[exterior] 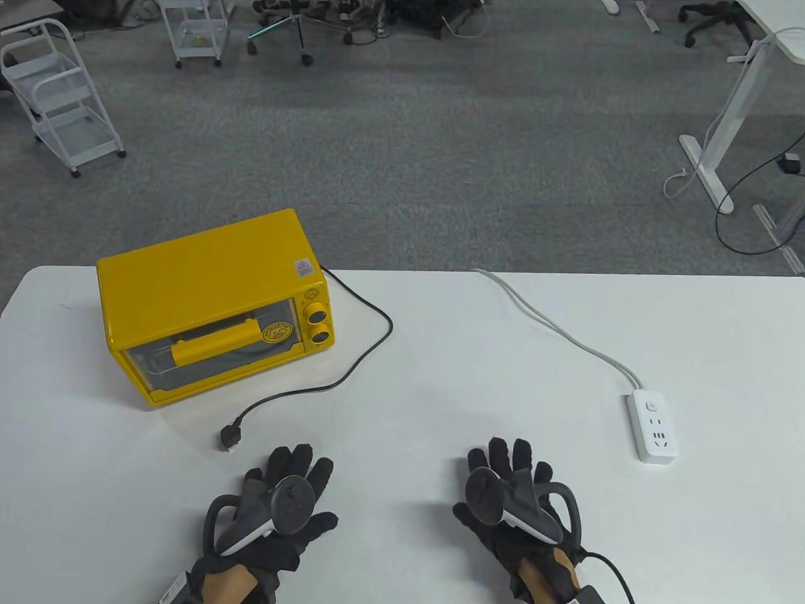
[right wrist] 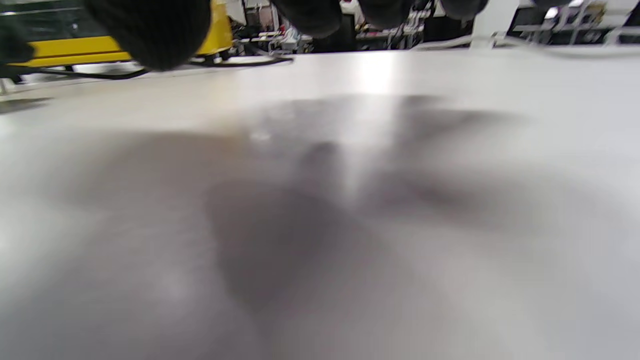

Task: Plug the oven into the power strip

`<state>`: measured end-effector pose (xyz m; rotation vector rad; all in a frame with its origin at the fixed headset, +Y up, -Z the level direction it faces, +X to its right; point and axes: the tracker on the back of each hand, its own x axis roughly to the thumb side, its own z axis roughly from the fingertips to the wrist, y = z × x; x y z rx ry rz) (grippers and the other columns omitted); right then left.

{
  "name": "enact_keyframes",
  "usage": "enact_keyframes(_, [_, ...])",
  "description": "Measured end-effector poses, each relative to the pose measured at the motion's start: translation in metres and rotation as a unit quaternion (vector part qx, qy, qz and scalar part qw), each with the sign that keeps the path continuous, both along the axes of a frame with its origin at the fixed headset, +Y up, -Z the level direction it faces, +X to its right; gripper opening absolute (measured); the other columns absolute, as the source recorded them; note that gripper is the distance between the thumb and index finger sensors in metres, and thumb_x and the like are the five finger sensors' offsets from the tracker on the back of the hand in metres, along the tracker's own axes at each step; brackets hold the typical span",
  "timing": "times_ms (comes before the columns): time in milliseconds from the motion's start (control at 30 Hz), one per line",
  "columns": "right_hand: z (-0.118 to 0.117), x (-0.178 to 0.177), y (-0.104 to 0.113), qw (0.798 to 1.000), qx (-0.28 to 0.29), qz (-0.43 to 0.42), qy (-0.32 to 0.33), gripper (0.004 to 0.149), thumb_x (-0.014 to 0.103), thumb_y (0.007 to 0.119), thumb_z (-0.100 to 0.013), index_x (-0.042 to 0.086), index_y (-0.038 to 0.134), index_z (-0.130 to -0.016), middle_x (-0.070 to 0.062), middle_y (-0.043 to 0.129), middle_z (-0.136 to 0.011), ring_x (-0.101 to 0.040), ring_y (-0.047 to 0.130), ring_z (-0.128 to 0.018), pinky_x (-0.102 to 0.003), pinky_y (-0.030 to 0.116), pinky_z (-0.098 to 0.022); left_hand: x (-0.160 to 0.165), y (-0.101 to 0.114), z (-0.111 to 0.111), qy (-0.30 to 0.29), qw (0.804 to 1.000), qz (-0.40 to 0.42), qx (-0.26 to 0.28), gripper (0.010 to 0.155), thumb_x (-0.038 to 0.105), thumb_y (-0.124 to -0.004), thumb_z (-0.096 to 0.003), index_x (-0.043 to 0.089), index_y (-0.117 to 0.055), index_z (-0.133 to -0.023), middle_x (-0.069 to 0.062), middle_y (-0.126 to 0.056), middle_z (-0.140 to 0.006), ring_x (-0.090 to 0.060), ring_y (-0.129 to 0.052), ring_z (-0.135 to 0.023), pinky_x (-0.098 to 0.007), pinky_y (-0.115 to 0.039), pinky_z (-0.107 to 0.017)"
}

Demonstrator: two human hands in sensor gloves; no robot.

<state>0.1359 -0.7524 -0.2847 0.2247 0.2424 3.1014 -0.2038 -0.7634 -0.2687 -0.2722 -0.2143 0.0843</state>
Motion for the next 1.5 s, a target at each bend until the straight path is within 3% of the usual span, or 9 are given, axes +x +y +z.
enact_keyframes(300, [-0.063, 0.101, 0.017, 0.984, 0.04, 0.034, -0.169, 0.081, 0.053, 0.069, -0.047, 0.015, 0.041, -0.113, -0.028, 0.033, -0.118, -0.062, 0.033, -0.107, -0.079, 0.043, -0.07, -0.008, 0.002, -0.002, 0.01, 1.0, 0.008, 0.004, 0.084, 0.066, -0.059, -0.0389, 0.04, -0.039, -0.116, 0.0, -0.027, -0.131, -0.041, -0.032, -0.121, -0.07, -0.039, -0.079])
enact_keyframes(500, [-0.105, 0.17, 0.014, 0.957, -0.003, 0.079, -0.28, 0.077, 0.05, 0.068, -0.049, 0.017, 0.042, -0.112, -0.022, 0.033, -0.118, -0.061, 0.04, -0.107, -0.076, 0.049, -0.07, -0.003, 0.004, -0.002, 0.003, 1.0, 0.003, 0.011, 0.084, 0.066, -0.059, -0.0391, 0.04, -0.04, -0.116, 0.001, -0.028, -0.132, -0.041, -0.033, -0.121, -0.07, -0.04, -0.079])
enact_keyframes(633, [-0.119, 0.195, 0.008, 0.941, -0.033, 0.064, -0.329, 0.077, 0.049, 0.068, -0.049, 0.018, 0.039, -0.113, -0.024, 0.033, -0.118, -0.06, 0.048, -0.107, -0.074, 0.053, -0.07, -0.005, 0.003, -0.002, 0.003, 1.0, 0.006, 0.007, 0.083, 0.065, -0.059, -0.0395, 0.04, -0.04, -0.116, 0.001, -0.029, -0.132, -0.041, -0.033, -0.121, -0.07, -0.04, -0.079])
enact_keyframes(733, [-0.125, 0.198, 0.003, 0.937, -0.025, 0.104, -0.332, 0.076, 0.047, 0.069, -0.049, 0.016, 0.04, -0.112, -0.027, 0.041, -0.117, -0.048, 0.072, -0.102, -0.067, 0.063, -0.069, -0.008, 0.004, -0.003, 0.007, 1.0, 0.006, 0.007, 0.083, 0.065, -0.059, -0.0399, 0.04, -0.04, -0.116, 0.001, -0.029, -0.132, -0.041, -0.034, -0.121, -0.07, -0.04, -0.079])
enact_keyframes(933, [-0.125, 0.189, -0.006, 0.936, 0.013, 0.144, -0.322, 0.065, 0.038, 0.076, -0.049, 0.029, 0.051, -0.109, -0.023, 0.057, -0.114, -0.041, 0.085, -0.087, -0.059, 0.07, -0.064, -0.01, 0.003, -0.004, 0.007, 1.0, 0.006, 0.003, 0.082, 0.065, -0.059, -0.0404, 0.039, -0.04, -0.116, 0.001, -0.029, -0.132, -0.04, -0.034, -0.121, -0.07, -0.04, -0.079])
enact_keyframes(1167, [-0.11, 0.147, 0.004, 0.96, -0.017, 0.147, -0.237, 0.061, 0.052, 0.073, -0.05, 0.04, 0.055, -0.106, -0.021, 0.051, -0.117, -0.033, 0.097, -0.07, -0.052, 0.079, -0.055, -0.004, 0.004, -0.001, -0.009, 1.0, 0.0, 0.006, 0.082, 0.064, -0.06, -0.041, 0.039, -0.04, -0.116, 0.001, -0.029, -0.131, -0.041, -0.034, -0.121, -0.07, -0.041, -0.079])
enact_keyframes(1400, [-0.085, 0.089, 0.011, 0.983, 0.016, 0.075, -0.166, 0.052, 0.05, 0.073, -0.049, 0.032, 0.078, -0.097, -0.007, 0.074, -0.106, -0.021, 0.109, -0.048, -0.044, 0.09, -0.043, -0.003, 0.0, 0.0, -0.016, 1.0, 0.014, -0.007, 0.081, 0.064, -0.06, -0.0409, 0.04, -0.041, -0.116, 0.001, -0.029, -0.131, -0.04, -0.035, -0.121, -0.069, -0.041, -0.079])
enact_keyframes(1500, [-0.077, 0.068, 0.012, 0.988, -0.011, 0.01, -0.152, 0.053, 0.043, 0.072, -0.051, 0.026, 0.075, -0.101, -0.01, 0.076, -0.106, -0.025, 0.108, -0.054, -0.046, 0.088, -0.048, -0.006, -0.002, -0.002, -0.011, 1.0, 0.018, -0.014, 0.081, 0.064, -0.06, -0.0411, 0.039, -0.041, -0.116, 0.001, -0.029, -0.131, -0.04, -0.034, -0.121, -0.07, -0.04, -0.079])
